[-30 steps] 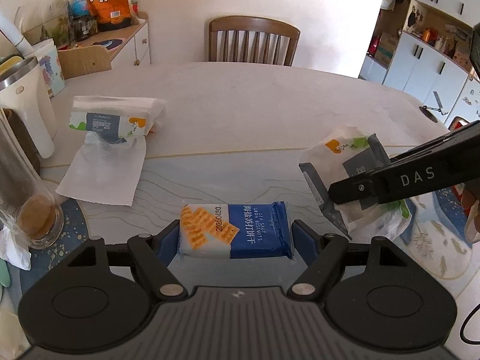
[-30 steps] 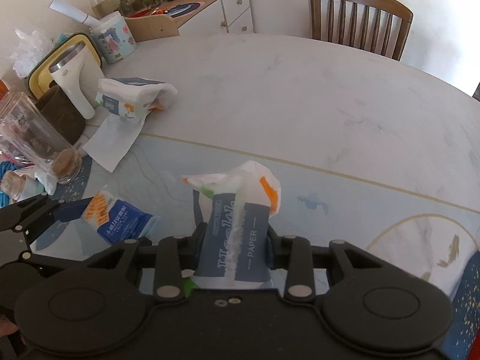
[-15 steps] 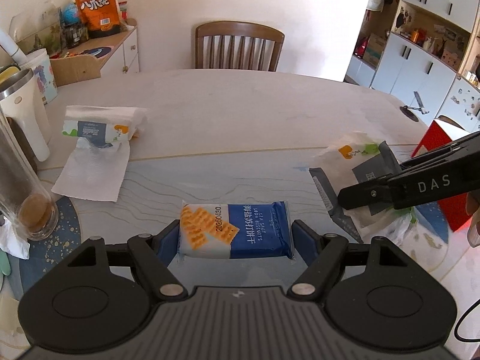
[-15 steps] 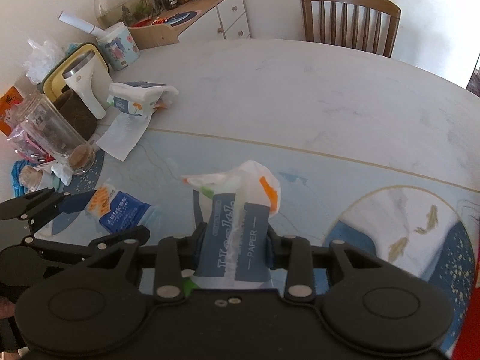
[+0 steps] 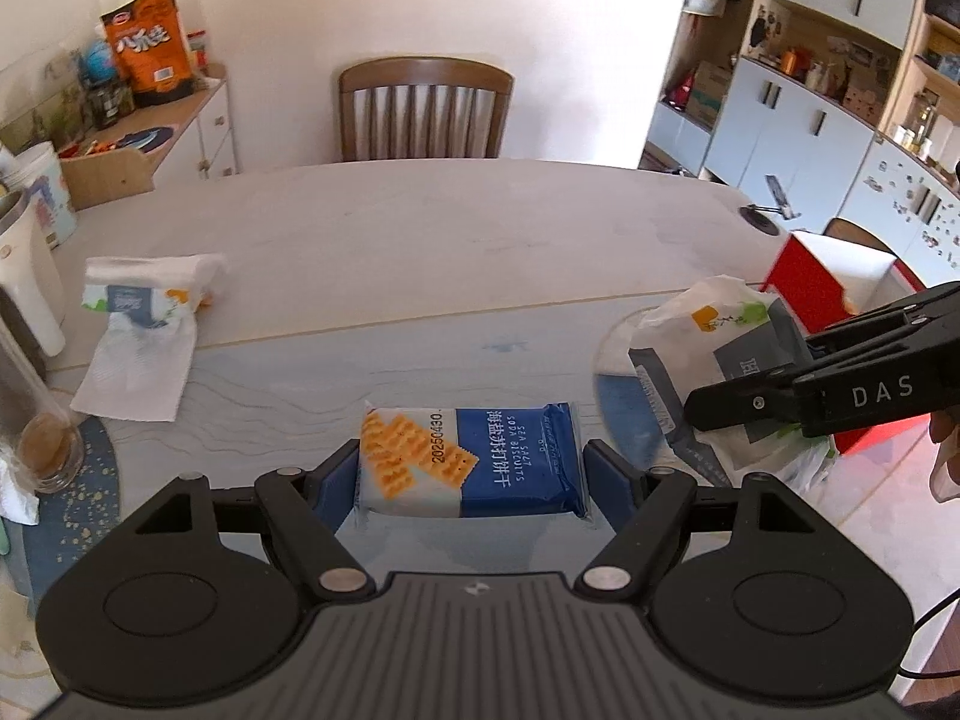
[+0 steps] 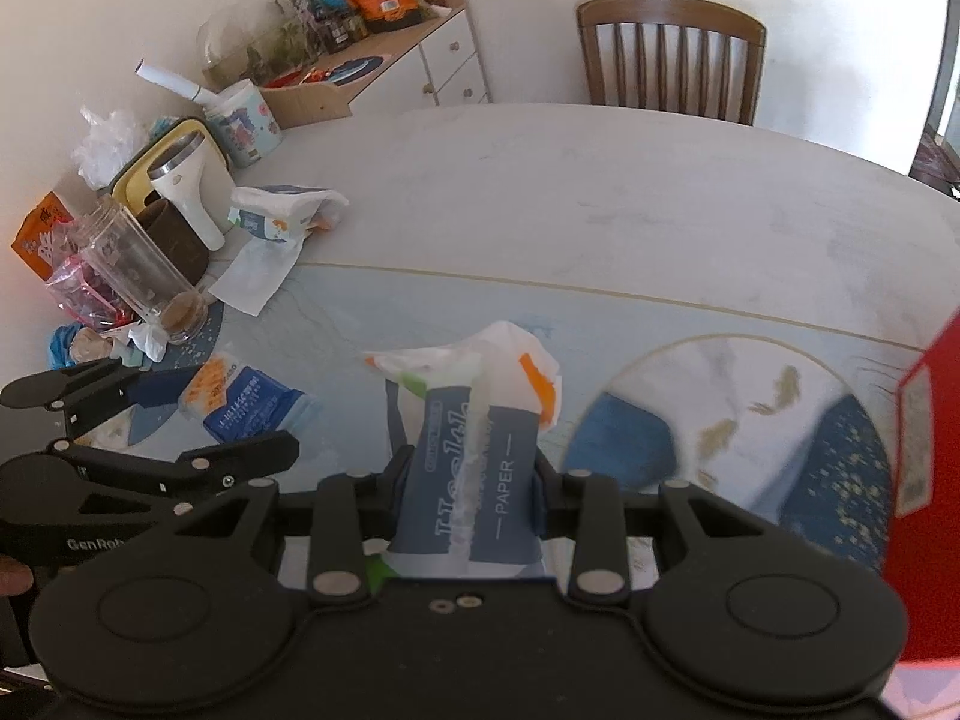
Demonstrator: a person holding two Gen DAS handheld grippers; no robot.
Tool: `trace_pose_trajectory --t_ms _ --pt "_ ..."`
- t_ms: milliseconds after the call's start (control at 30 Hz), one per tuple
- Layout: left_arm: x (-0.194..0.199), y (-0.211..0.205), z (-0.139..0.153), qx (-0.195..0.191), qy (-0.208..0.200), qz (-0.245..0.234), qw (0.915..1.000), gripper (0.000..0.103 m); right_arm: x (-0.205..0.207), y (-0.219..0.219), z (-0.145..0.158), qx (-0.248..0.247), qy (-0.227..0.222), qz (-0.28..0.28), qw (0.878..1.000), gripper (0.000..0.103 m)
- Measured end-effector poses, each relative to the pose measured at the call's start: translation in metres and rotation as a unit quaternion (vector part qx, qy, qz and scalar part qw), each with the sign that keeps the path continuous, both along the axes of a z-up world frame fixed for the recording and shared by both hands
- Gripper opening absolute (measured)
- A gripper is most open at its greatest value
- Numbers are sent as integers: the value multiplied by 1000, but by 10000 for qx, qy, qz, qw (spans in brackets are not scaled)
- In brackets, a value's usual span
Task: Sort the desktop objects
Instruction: 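Lift the biscuit packet and tissue pack and carry both over the shoebox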
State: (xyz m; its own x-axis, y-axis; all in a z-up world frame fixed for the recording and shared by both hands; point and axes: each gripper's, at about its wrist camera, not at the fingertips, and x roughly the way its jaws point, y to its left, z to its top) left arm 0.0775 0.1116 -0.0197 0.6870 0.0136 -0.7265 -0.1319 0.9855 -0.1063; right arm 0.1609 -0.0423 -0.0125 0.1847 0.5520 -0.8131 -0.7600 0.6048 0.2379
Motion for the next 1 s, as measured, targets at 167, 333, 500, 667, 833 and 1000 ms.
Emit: trace_pose_trajectory --t_ms 167,333,500,667,833,1000 --pt "3 -26 11 -12 -32 -175 9998 78 4 -31 9 88 -14 -128 9999 35" --pt "10 -50 20 -29 -78 -339 9994 78 10 -63 17 166 -13 -297 9994 35" --pt "18 -74 26 -23 -120 -513 9986 78 16 -95 26 225 -83 -506 9984 35" --pt "28 -101 33 -10 -172 -735 9971 78 22 -126 32 290 -142 -715 9969 35" --pt "40 -133 39 23 -232 -990 9948 78 29 -159 36 361 -180 -941 9947 35" --pt "52 -164 42 57 -262 -1215 9922 78 39 -192 38 413 -201 -1175 9920 35"
